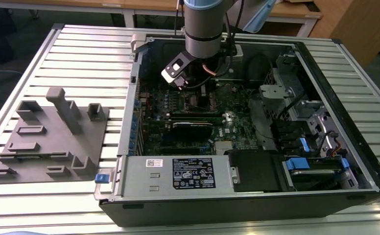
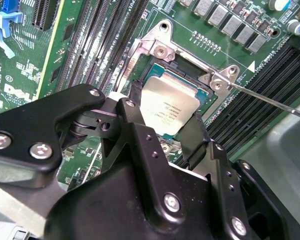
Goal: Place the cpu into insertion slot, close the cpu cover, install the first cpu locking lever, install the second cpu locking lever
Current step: 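Place the cpu into insertion slot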
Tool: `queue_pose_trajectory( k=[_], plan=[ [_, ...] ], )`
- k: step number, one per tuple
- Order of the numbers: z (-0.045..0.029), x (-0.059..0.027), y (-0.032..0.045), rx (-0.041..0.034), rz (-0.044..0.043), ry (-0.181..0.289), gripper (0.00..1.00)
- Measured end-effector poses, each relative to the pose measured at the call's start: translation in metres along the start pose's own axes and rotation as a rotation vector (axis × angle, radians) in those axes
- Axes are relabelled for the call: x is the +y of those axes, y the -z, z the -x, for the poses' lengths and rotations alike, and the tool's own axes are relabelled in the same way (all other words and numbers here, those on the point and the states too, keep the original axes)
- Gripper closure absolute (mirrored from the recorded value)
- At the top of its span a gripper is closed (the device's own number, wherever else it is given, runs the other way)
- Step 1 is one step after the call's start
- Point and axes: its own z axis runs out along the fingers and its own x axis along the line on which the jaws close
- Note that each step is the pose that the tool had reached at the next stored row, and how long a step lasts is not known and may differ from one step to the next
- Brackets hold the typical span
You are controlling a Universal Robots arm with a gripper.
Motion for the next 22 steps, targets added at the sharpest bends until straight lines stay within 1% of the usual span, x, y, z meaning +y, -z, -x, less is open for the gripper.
queue_pose_trajectory(
  k=[22],
  plan=[
    [0.0, -0.0001, -0.001, 0.0, 0.0, 0.0, 0.46]
  ],
)
